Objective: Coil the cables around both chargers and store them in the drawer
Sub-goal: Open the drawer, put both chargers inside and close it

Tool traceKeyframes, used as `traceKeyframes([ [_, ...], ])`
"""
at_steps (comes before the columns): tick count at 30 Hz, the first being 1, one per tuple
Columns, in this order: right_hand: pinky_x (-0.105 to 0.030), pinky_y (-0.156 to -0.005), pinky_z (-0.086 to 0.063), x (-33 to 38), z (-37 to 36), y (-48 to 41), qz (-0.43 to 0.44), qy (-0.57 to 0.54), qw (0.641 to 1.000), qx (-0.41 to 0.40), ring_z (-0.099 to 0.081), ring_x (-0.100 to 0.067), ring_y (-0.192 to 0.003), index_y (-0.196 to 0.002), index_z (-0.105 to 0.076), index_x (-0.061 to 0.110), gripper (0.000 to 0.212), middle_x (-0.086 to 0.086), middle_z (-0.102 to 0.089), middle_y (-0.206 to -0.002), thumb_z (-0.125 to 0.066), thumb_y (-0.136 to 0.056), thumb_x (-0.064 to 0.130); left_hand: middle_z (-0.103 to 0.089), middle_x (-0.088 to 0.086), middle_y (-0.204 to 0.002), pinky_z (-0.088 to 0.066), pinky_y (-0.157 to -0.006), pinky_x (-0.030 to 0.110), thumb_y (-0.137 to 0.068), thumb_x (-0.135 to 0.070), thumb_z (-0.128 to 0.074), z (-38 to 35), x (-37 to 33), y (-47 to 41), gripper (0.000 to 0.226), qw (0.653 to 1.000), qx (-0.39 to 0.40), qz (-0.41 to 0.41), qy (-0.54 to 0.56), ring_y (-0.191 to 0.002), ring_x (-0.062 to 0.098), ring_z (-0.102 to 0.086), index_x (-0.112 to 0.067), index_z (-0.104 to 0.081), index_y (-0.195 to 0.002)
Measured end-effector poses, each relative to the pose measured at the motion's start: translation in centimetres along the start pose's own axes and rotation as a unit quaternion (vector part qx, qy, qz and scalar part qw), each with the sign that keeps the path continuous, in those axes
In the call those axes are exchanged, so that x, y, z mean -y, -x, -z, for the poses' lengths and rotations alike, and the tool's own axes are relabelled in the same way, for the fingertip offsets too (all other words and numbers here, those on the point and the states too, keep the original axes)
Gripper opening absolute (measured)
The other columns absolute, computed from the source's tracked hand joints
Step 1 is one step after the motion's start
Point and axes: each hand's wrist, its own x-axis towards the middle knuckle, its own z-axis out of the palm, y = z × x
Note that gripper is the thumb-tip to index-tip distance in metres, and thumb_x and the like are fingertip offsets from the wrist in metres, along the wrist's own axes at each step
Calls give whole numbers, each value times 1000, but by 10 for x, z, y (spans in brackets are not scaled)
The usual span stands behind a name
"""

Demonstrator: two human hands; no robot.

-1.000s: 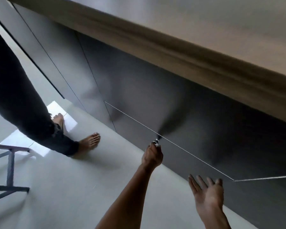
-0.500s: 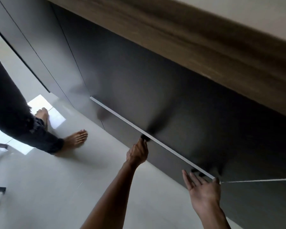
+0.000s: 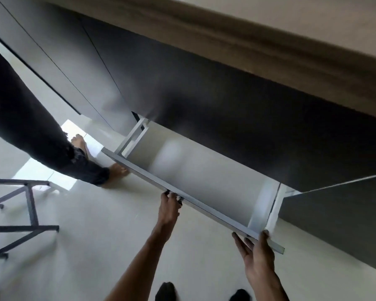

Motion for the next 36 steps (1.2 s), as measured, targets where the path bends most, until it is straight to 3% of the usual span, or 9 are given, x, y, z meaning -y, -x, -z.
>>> traceKeyframes([
  [5,-46,-113,-43,-14,21,12,-17,10,1000,-15,-67,-33,-87,-147,-36,6,48,-29,-37,-150,-42,-107,33,-60,13,-105,-51,-90,44,-101,-54,-43,5,7,18,53,998,-26,37,-52,-109,38,-63,-6,-44,-124],
  [9,-43,-89,-61,-26,33,17,-29,27,999,-23,-66,-31,-81,-129,-46,3,31,-31,-45,-142,-46,-107,25,-64,16,-101,-47,-76,35,-100,-44,-49,11,18,28,42,991,-49,45,-115,-105,39,-65,-3,-48,-108],
  [11,-46,-93,-59,-30,38,21,-40,60,996,-45,-64,-30,-77,-133,-46,-1,35,-32,-49,-137,-49,-105,21,-70,22,-110,-48,-78,35,-98,-41,-52,18,18,30,45,979,-71,52,-183,-105,38,-66,2,-55,-110],
  [15,-50,-104,-51,-34,49,39,-66,131,986,-74,-66,-37,-78,-113,-50,-2,17,-22,-56,-99,-48,-103,12,-68,14,-113,-49,-87,34,-95,-19,-48,23,14,65,26,921,-32,63,-384,-107,33,-64,0,-57,-110],
  [18,-44,-99,-55,-33,57,66,-55,214,973,-60,-66,-33,-76,-111,-47,2,16,-14,-52,-90,-47,-103,15,-57,20,-142,-45,-103,39,-102,-31,-46,24,4,115,58,866,36,-19,-498,-132,37,-54,3,-32,-147],
  [23,-38,-112,-36,5,86,145,138,505,851,-37,-44,-36,-140,-154,-27,3,63,-20,-41,-155,-40,-105,40,-17,7,-169,-25,-124,34,-107,-43,-35,35,-50,204,68,730,188,-285,-592,-155,22,-25,-13,-9,-162],
  [27,-43,-119,-33,61,118,218,338,553,761,-36,-34,-33,-147,-157,-23,10,68,-16,-32,-161,-44,-102,44,-11,7,-170,-18,-127,37,-107,-47,-28,21,-113,275,66,690,142,-414,-576,-156,26,-20,-16,-8,-162],
  [31,-43,-119,-34,115,140,280,506,555,658,-56,-32,-24,-149,-155,-30,12,67,-8,-36,-160,-43,-101,49,-35,10,-163,-36,-117,42,-103,-46,-33,1,-161,333,62,687,113,-525,-490,-147,30,-42,-14,-34,-156],
  [36,-40,-117,-37,180,143,322,621,484,606,-114,-36,-17,-145,-152,-35,20,58,-2,-42,-156,-48,-101,43,-41,11,-159,-32,-117,34,-103,-37,-47,-34,-215,374,59,621,111,-638,-442,-145,27,-44,-8,-38,-154],
])
